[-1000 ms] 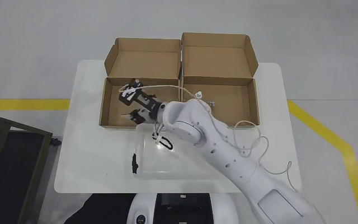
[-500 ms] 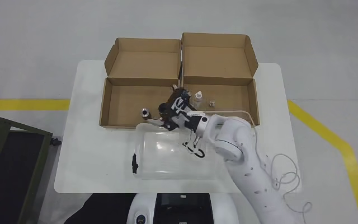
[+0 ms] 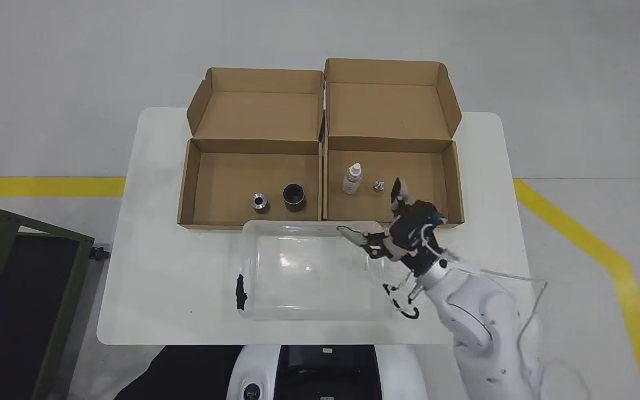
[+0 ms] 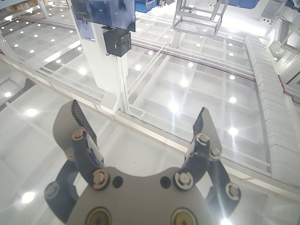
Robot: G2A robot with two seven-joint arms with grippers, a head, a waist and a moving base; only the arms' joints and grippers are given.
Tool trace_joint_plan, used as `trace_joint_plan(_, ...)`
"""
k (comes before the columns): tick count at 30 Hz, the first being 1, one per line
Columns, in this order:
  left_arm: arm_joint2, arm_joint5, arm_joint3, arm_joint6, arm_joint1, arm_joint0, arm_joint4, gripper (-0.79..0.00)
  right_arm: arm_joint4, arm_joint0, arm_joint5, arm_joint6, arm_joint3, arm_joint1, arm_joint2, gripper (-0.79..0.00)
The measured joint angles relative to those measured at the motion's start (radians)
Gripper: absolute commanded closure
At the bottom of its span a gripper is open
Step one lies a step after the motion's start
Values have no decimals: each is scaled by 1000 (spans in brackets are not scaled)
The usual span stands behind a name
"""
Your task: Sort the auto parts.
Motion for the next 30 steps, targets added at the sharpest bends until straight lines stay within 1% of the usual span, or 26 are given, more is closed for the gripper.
trace_joint_plan(4, 0, 0, 0, 0, 0, 0, 0, -785, 1, -114, 15, -97, -37, 11, 82, -785)
trace_joint_plan(7, 0, 0, 0, 0, 0, 0, 0, -785, 7, -179, 24, -156, -51, 17, 134, -785)
trace_joint_plan(13, 0, 0, 0, 0, 0, 0, 0, -785, 34, -289, 63, -264, -70, 23, 217, -785)
trace_joint_plan(16, 0, 0, 0, 0, 0, 0, 0, -785, 60, -332, 79, -280, -81, 25, 248, -785)
trace_joint_plan(21, 0, 0, 0, 0, 0, 0, 0, -785, 88, -361, 82, -281, -92, 29, 272, -785)
trace_joint_plan(30, 0, 0, 0, 0, 0, 0, 0, -784, 112, -352, 75, -272, -86, 33, 287, -785)
